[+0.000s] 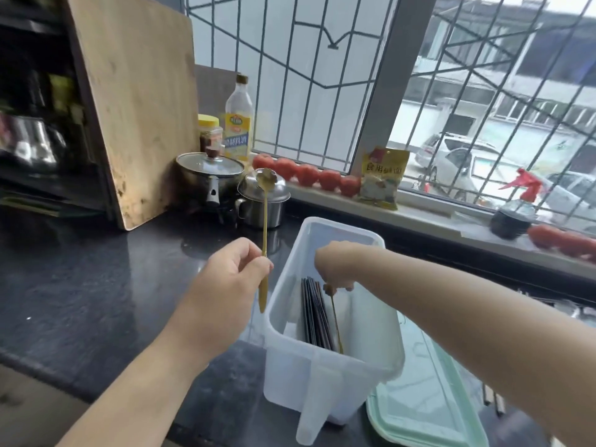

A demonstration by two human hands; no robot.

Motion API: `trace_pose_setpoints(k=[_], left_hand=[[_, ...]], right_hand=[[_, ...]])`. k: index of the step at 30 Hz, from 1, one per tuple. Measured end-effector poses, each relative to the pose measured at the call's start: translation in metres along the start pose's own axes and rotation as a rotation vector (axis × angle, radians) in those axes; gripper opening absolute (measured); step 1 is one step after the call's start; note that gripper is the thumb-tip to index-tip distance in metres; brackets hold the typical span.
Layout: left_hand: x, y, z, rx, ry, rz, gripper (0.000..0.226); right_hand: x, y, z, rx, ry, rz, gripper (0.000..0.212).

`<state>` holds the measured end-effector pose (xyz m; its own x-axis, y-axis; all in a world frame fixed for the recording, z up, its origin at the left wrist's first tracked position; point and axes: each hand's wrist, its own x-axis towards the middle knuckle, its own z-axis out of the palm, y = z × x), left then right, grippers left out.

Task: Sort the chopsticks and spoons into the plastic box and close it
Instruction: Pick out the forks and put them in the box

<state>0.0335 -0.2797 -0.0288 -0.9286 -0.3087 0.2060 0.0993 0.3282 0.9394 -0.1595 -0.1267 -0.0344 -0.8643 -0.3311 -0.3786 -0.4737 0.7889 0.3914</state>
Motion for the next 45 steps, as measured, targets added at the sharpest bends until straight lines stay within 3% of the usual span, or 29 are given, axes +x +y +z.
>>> trace_pose_setpoints(k=[3, 5, 7, 9, 11, 12, 15, 17, 19, 21, 24, 26, 28, 31, 40, 42, 45], left_hand=[[0.0, 0.002, 0.003, 0.034, -0.013, -0.002, 0.021], [0.001, 0.006, 0.003, 0.072, -0.021, 0.008, 0.022], [0.004, 0.015, 0.003, 0.105, -0.034, 0.03, 0.023], [0.007, 0.028, 0.005, 0.112, -0.065, 0.048, 0.023], [0.012, 0.043, 0.01, 0.12, -0.123, 0.072, 0.022], [0.014, 0.048, 0.015, 0.138, -0.149, 0.074, 0.021], [0.016, 0.057, 0.034, 0.268, -0.223, 0.073, 0.021], [0.011, 0.051, 0.046, 0.432, -0.243, 0.108, 0.023], [0.008, 0.037, 0.052, 0.645, -0.154, 0.243, 0.026], [0.005, 0.027, 0.052, 0.639, -0.019, 0.336, 0.028], [0.003, 0.024, 0.05, 0.628, 0.047, 0.33, 0.038], [0.002, 0.024, 0.05, 0.676, 0.027, 0.287, 0.037], [0.002, 0.024, 0.049, 0.692, 0.008, 0.247, 0.036], [0.001, 0.024, 0.05, 0.685, 0.019, 0.243, 0.036], [0.0, 0.022, 0.05, 0.701, 0.063, 0.281, 0.037], [0.0, 0.023, 0.05, 0.754, 0.099, 0.329, 0.038], [-0.009, 0.035, 0.054, 0.733, 0.193, 0.473, 0.037]], right_hand=[[-0.008, -0.001, -0.007, -0.028, 0.089, -0.051, 0.006], [-0.019, 0.012, -0.02, 0.061, 0.216, -0.032, 0.024], [-0.038, 0.029, -0.041, 0.401, 0.381, -0.021, 0.019], [-0.067, 0.039, -0.063, 0.977, 0.498, -0.043, 0.017], [-0.102, 0.047, -0.08, 1.449, 0.511, -0.113, 0.023], [-0.114, 0.051, -0.085, 1.544, 0.498, -0.158, 0.025], [-0.126, 0.051, -0.086, 1.332, 0.538, -0.244, 0.019], [-0.121, 0.053, -0.082, 1.135, 0.554, -0.167, 0.027], [-0.111, 0.053, -0.077, 0.994, 0.448, -0.068, 0.024], [-0.093, 0.047, -0.069, 0.792, 0.303, 0.009, 0.018], [-0.055, 0.023, -0.043, 0.523, 0.013, 0.076, 0.013], [-0.033, 0.01, -0.025, 0.368, -0.063, 0.082, 0.009], [-0.024, 0.004, -0.015, 0.159, 0.005, 0.057, 0.006], [-0.021, -0.001, -0.006, -0.1, 0.061, 0.027, 0.031], [-0.034, 0.0, -0.02, -0.24, 0.104, -0.072, 0.032], [-0.054, 0.007, -0.033, -0.147, 0.223, -0.072, 0.031], [-0.102, 0.027, -0.036, 0.106, 0.605, -0.064, 0.019]])
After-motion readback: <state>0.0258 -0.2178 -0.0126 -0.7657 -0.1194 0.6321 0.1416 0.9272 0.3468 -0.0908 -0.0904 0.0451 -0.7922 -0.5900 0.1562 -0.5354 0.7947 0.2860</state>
